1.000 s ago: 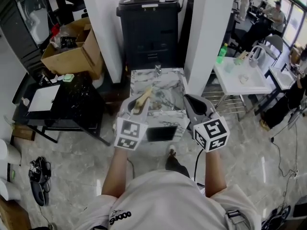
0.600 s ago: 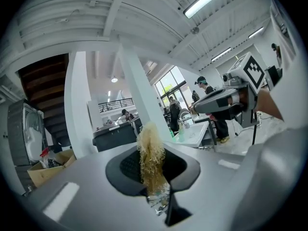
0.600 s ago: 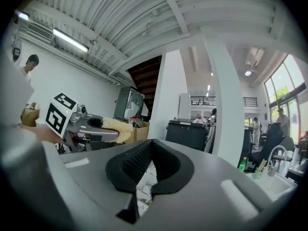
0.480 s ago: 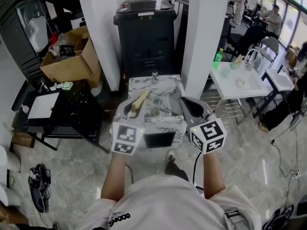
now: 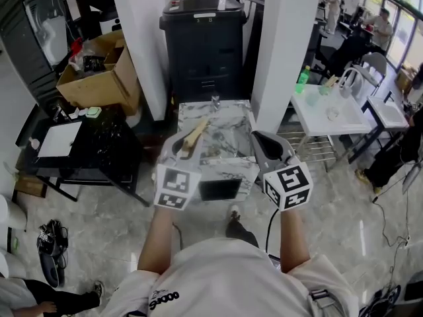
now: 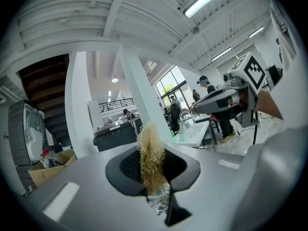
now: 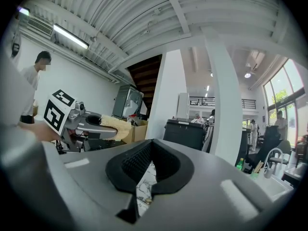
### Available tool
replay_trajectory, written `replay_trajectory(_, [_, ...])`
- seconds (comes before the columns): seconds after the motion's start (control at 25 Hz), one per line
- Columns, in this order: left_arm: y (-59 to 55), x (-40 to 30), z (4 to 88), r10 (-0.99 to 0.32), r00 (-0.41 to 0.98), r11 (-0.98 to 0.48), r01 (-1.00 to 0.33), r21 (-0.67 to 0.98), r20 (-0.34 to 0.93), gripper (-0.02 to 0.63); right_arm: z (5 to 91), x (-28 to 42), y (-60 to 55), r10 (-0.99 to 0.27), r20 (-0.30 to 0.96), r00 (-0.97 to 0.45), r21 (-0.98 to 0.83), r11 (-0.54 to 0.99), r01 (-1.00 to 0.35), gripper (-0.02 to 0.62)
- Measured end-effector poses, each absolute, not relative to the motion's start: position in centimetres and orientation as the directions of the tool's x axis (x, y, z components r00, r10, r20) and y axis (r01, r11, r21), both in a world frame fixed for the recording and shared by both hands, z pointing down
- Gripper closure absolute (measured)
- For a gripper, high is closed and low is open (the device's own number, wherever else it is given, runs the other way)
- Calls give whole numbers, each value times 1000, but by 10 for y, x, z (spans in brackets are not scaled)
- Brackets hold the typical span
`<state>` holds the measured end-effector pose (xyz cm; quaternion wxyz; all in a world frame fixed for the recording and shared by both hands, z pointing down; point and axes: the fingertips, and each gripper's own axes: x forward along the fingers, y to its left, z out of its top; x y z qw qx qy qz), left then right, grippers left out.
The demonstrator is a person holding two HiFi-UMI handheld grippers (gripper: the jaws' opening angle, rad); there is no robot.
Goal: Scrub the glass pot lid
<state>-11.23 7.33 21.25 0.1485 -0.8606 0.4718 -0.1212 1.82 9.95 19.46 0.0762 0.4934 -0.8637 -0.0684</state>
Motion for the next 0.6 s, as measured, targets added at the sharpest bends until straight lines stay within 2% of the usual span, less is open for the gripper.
replay_trajectory(0.6, [71, -113, 221, -842, 533, -524, -769, -365, 85, 548, 205, 10, 97, -853, 94, -513, 211, 521, -827, 594])
